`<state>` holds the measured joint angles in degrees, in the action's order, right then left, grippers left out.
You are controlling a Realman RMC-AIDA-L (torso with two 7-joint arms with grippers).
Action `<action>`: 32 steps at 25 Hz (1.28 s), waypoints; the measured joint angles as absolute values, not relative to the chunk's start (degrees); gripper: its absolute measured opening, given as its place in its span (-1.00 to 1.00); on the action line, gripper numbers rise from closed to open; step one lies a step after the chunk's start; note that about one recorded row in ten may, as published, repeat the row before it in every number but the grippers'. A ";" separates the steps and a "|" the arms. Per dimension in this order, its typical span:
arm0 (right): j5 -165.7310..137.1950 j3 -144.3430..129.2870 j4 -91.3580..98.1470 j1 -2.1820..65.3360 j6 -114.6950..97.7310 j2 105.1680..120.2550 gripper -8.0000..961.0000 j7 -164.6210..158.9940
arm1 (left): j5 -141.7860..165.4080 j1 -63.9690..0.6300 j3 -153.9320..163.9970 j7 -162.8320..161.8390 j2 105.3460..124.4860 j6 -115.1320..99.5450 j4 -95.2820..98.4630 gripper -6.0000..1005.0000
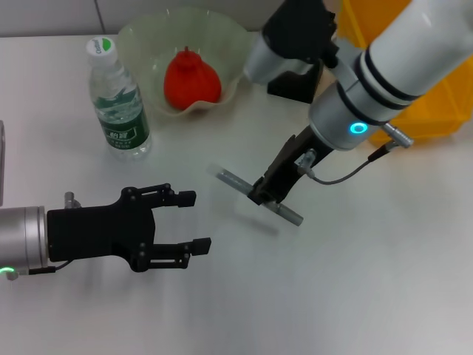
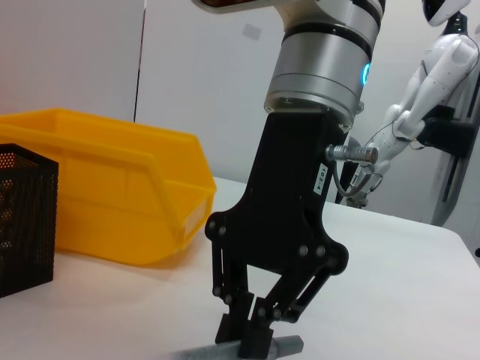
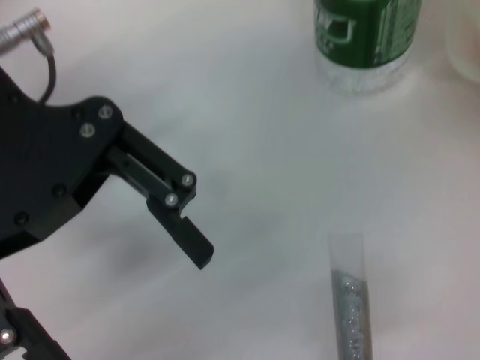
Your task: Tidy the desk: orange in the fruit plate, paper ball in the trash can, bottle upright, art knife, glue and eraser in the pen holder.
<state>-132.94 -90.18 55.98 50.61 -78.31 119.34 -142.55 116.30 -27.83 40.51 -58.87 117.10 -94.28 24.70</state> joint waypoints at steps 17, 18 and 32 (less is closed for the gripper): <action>-124.63 -82.36 61.01 42.18 -78.50 119.25 -0.75 -126.96 | 115.81 -27.86 40.51 -58.84 117.22 -94.40 24.69 0.60; -123.57 -81.41 61.36 41.39 -78.60 119.26 -0.75 -125.31 | 115.70 -27.83 40.51 -58.81 117.24 -94.40 24.69 0.60; -100.49 -61.67 55.07 34.35 -76.42 119.27 -0.75 -99.80 | 114.89 -27.93 40.42 -58.71 117.24 -94.20 24.69 0.60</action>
<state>-100.49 -61.67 55.07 34.35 -76.42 119.27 -99.80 114.89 -27.93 40.42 -58.71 117.24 -94.20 24.69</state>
